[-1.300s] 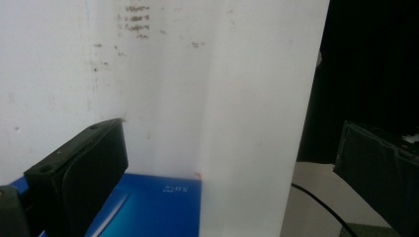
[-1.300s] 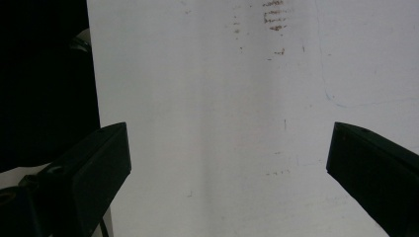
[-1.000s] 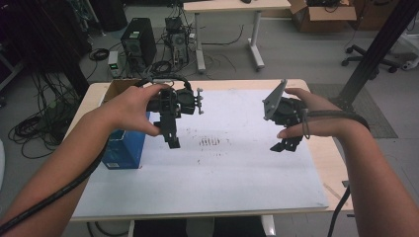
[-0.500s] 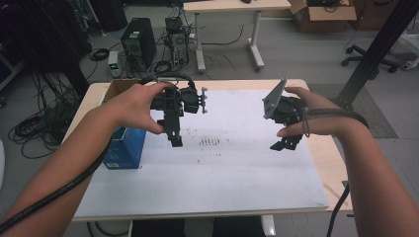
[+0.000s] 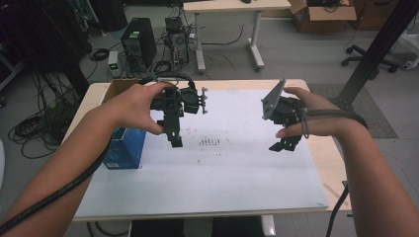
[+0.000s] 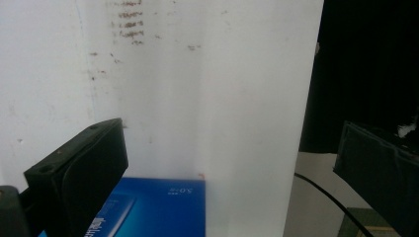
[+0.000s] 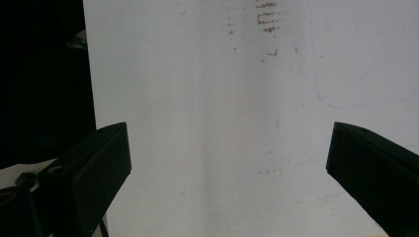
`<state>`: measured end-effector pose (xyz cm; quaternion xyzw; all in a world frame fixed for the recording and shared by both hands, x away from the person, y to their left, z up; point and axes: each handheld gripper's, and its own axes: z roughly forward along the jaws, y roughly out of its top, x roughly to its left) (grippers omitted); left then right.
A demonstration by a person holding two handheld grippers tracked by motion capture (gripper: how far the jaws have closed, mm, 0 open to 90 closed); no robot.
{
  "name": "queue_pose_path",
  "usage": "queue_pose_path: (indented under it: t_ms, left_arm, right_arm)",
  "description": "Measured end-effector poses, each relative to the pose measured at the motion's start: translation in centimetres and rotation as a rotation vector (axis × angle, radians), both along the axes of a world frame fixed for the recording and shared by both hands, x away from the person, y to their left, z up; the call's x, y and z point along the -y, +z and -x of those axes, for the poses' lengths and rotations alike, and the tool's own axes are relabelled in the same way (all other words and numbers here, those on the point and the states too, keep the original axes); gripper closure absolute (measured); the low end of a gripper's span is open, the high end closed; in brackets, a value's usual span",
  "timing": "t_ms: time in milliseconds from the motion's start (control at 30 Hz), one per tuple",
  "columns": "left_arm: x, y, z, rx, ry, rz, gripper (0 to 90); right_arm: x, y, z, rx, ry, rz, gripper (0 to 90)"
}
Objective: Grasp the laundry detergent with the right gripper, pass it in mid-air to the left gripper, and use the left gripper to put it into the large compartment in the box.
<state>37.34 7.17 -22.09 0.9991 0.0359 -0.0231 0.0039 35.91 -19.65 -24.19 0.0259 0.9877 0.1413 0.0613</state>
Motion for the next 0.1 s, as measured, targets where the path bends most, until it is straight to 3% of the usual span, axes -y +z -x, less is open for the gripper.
queue_pose_path:
  t_ms: [100]
  left_arm:
    - [0.16,-0.18,0.11,-0.008,-0.006,0.012,0.2]
  right_arm:
    - [0.01,-0.07,0.16,0.001,0.001,-0.003,3.3]
